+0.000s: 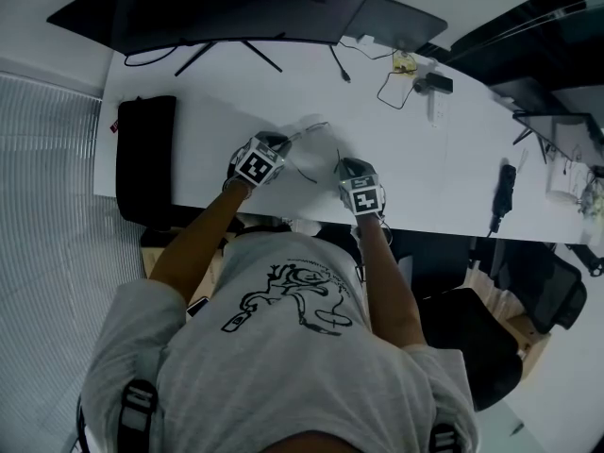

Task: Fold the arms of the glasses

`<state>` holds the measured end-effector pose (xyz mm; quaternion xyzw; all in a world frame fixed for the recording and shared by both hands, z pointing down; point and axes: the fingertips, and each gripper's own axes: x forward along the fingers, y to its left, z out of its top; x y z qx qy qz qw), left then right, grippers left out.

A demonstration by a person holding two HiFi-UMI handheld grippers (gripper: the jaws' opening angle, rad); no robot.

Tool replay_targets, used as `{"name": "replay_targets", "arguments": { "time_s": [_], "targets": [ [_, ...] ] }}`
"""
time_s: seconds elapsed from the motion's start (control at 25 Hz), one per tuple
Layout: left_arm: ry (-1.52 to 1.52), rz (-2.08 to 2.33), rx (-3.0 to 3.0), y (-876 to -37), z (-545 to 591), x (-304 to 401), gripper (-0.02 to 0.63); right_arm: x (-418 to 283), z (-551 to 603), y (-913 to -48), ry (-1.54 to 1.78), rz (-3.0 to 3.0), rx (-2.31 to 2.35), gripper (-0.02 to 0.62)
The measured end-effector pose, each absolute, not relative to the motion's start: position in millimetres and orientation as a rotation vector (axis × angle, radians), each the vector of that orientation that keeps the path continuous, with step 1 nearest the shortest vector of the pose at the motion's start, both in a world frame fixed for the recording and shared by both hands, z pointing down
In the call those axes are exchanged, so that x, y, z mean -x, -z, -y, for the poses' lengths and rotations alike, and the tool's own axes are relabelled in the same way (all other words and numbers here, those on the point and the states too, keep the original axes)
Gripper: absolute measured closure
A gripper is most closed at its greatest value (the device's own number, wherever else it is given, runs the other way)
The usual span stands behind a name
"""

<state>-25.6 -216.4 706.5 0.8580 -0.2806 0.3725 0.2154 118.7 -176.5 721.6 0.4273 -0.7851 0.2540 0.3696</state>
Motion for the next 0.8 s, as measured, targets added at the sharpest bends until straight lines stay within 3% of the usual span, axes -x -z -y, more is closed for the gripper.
{"name": "replay_targets", "arguments": {
  "time_s": [0.8],
  "targets": [
    [-1.023, 0.791, -2.368, -708, 203, 22, 0.558, -108, 166, -724, -0.663, 2.039, -1.060, 0.565]
  ]
}}
